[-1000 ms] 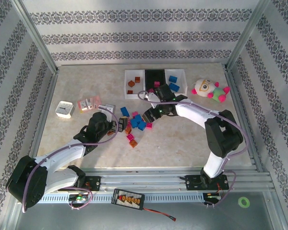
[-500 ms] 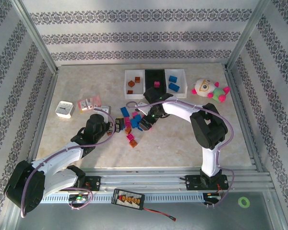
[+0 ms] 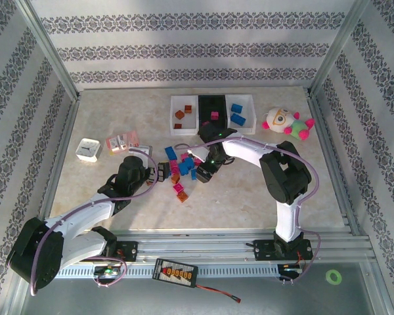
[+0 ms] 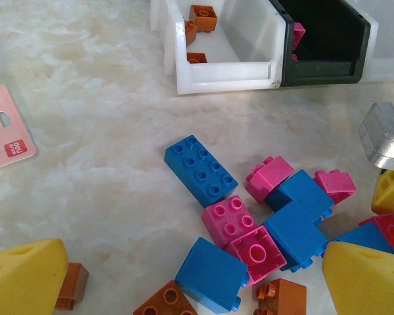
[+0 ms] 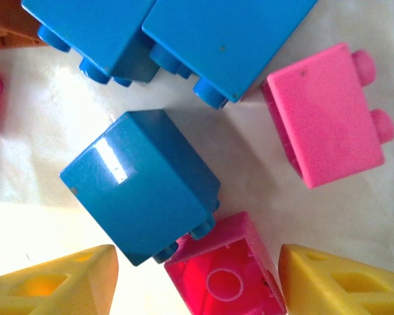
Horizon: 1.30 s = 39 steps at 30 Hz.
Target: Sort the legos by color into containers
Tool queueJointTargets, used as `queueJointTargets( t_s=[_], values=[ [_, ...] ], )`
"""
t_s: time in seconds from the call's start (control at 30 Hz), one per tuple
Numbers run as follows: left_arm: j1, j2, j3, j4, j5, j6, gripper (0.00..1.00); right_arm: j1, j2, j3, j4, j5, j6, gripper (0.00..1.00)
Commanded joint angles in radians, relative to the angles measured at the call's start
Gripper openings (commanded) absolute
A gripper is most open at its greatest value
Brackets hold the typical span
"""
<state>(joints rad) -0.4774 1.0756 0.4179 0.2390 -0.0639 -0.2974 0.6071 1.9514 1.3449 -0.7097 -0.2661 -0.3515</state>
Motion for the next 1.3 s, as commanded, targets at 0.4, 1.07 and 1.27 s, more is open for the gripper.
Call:
queueJointTargets(
  t_s=[0.4,1.07,1.27],
  values=[
    [0.016,0.026,-0.014,0.049,0.024,-0.014,0.99,0.015,-0.028,-0.058,0.042,0.077,0.106,0.42],
    [-0.049,0.062,0.022,0.182,0.288,0.198,0.99,-0.254,-0.294,-0.128,0.588,0.064,0.555,0.27],
    [-0.056,0.081,0.018,0.191,0.278,0.175,0.99,-0.277,-0.065,0.083,0.629,0.077,0.595,0.28]
  ],
)
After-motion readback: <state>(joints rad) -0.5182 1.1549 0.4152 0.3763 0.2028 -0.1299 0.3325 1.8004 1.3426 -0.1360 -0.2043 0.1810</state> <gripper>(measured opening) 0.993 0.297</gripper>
